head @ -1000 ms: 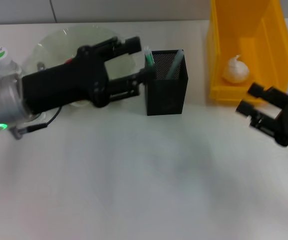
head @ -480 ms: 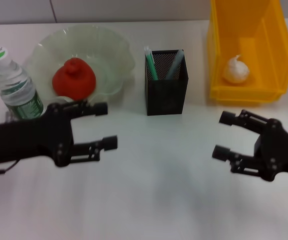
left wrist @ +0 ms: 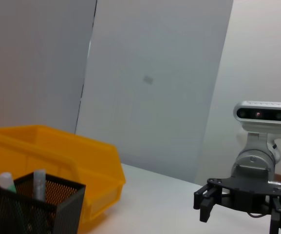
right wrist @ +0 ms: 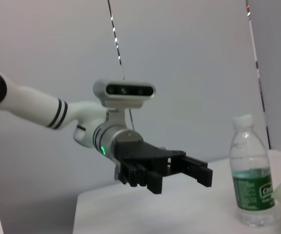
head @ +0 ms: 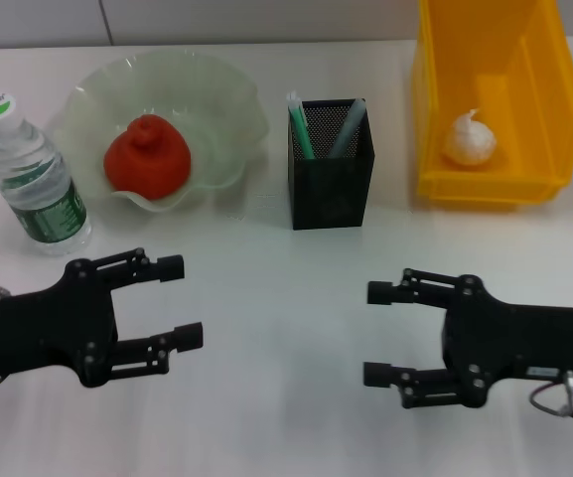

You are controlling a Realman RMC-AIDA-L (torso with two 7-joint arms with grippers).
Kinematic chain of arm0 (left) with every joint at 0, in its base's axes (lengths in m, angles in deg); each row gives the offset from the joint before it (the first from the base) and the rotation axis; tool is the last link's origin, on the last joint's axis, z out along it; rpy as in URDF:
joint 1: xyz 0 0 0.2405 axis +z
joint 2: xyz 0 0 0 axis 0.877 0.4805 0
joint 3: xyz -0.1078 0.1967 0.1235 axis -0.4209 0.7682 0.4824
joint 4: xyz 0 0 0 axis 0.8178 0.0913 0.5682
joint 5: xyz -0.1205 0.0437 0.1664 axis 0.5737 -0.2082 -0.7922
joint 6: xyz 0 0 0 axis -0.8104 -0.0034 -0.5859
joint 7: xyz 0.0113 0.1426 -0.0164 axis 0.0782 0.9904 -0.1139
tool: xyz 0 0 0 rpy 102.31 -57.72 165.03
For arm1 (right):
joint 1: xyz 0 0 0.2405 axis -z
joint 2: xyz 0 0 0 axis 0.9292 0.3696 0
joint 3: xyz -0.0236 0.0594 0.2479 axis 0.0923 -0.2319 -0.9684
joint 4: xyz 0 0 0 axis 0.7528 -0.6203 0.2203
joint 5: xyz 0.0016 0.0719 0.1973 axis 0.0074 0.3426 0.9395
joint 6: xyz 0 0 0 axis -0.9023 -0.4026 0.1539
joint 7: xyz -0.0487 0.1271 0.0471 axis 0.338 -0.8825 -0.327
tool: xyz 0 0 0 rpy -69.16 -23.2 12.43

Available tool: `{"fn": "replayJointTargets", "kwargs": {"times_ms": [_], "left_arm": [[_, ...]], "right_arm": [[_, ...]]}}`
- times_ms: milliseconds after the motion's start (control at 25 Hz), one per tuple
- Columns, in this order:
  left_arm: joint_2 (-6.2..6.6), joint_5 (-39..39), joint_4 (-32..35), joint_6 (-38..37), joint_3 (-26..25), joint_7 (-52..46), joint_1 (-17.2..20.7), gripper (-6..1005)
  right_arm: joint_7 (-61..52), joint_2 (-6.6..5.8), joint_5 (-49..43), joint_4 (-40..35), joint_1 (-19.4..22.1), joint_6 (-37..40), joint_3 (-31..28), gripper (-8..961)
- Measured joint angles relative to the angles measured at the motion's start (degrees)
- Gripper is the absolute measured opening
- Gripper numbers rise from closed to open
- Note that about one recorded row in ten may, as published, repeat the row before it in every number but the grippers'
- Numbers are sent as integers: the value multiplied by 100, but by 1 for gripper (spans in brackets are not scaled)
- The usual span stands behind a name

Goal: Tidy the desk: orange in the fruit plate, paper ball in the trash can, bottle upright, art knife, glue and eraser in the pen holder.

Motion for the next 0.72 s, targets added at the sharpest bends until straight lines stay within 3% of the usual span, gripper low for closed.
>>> {"fn": "replayJointTargets", "kwargs": {"times_ms": [720], "left_arm": [[58, -142, -591, 89, -98, 596, 48, 784]], "right_arm": [[210, 34, 57, 416, -426, -513, 183, 820]]}}
